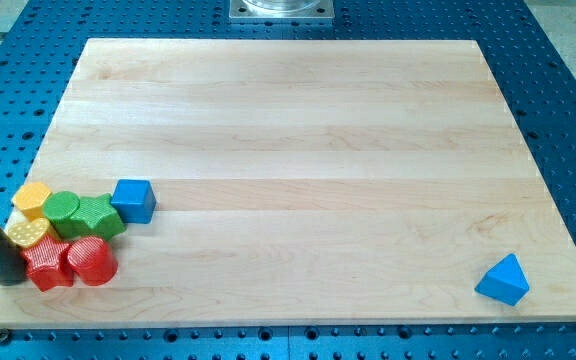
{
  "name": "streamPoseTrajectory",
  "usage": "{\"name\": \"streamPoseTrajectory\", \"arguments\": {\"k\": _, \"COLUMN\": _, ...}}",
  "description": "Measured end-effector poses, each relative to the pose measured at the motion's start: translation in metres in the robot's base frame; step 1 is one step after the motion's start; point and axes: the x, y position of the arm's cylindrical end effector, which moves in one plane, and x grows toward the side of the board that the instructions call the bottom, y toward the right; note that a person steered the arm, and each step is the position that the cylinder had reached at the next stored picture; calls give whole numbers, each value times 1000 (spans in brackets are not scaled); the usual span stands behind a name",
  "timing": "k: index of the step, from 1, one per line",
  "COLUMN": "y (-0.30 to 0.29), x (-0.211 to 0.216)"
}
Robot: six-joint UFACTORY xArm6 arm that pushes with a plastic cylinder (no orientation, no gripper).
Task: Push the heart and green circle to the top left side of the green star
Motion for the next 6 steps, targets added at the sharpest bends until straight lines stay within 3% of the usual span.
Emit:
{"name": "streamPoseTrajectory", "arguments": {"k": 1, "y": -15, "x": -2}}
{"name": "streamPoseTrajectory", "arguments": {"k": 3, "y": 49, "x": -41}}
{"name": "streamPoseTrajectory", "arguments": {"k": 5, "y": 50, "x": -79}}
{"name": "streamPoseTrajectory", "arguments": {"k": 6, "y": 62, "x": -66}}
